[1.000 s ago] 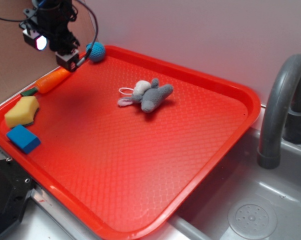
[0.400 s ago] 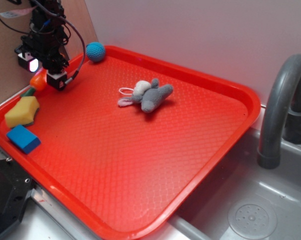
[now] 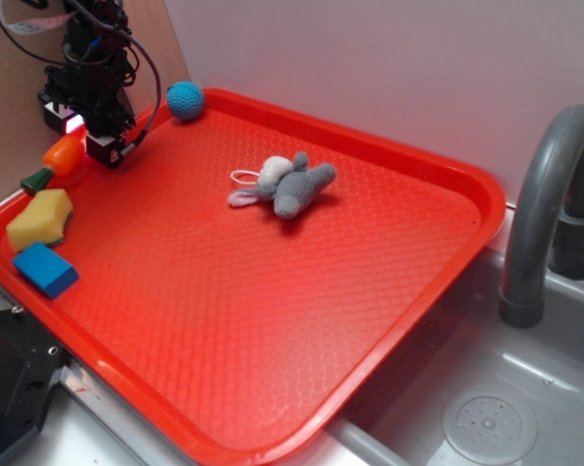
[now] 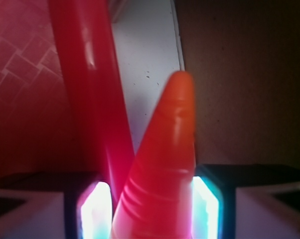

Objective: Grab the carrot.

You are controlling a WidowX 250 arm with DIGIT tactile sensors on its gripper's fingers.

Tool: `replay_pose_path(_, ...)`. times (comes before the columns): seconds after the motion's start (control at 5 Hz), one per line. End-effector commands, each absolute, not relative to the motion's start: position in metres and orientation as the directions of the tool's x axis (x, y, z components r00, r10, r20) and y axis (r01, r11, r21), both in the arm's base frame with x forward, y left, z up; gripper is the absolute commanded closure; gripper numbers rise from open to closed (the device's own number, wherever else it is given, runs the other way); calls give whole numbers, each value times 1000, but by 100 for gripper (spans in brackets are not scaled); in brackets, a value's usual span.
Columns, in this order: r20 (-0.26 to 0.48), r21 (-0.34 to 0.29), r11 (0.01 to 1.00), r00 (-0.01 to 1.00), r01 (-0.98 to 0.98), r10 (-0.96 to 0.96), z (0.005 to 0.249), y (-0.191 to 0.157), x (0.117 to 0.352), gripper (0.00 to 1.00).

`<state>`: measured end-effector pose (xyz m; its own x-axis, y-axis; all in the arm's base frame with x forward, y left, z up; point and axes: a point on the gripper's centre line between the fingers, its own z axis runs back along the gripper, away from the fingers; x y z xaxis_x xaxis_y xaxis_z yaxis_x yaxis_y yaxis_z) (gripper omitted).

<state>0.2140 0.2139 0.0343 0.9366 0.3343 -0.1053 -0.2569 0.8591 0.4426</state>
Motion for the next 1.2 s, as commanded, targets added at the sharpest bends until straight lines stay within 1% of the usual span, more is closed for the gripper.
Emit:
replay_pose_path(0.0, -117, 447, 864, 943, -231, 313, 66, 187, 216, 100)
replay_pose_path(0.2, -83, 341, 901, 946, -268, 312, 118, 140, 240, 100)
replay_pose_path(0.4, -24, 228, 925, 948, -304, 317, 174, 100, 242, 100)
replay_pose_path(0.6, 12, 66, 971, 974, -229, 228, 208, 65, 229, 100)
replay_pose_path(0.8, 2, -36, 984, 985, -173, 173, 221, 40, 216, 100)
replay_pose_path(1.0, -9, -45, 990, 991, -134, 133, 221, 27, 211, 100)
